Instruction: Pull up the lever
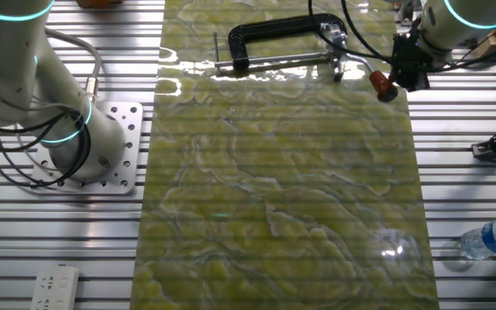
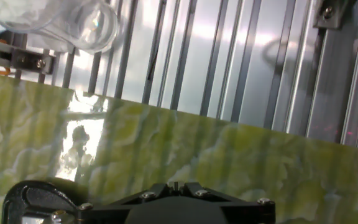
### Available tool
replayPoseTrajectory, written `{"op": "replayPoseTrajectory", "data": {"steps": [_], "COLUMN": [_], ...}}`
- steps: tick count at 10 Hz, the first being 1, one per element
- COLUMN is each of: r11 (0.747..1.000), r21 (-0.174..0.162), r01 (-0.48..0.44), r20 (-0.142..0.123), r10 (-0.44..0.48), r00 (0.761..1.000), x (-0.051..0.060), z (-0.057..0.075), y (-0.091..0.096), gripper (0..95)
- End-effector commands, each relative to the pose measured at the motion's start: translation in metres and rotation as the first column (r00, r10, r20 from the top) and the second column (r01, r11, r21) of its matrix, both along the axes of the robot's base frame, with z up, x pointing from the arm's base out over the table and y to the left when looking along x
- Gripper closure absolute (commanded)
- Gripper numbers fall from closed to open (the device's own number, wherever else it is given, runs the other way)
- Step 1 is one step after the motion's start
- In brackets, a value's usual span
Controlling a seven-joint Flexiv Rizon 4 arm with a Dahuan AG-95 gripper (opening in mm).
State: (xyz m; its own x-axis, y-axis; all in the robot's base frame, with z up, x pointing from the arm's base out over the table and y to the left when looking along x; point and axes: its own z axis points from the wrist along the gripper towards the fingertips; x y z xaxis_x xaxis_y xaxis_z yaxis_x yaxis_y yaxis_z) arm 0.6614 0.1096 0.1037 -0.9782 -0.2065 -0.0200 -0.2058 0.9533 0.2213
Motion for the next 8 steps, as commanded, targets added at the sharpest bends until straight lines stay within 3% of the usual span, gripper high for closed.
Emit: {"op": "replayPoseTrajectory", "data": {"steps": [1,7,8], "r11": [1.0,1.0,1.0], "r21": [0.003,0.025,0.028], "r01": [0.002,-0.005,0.009], "r20": [-0.004,-0.009,-0.021], "r10": [-0.002,0.005,-0.008], "r00": [1.0,1.0,1.0], "x": [-0.006,-0.028,-0.031], "z": [0.0,-0.004,-0.003], "y": [-0.004,-0.021,-0.023], "gripper": [95.0,95.0,95.0]}}
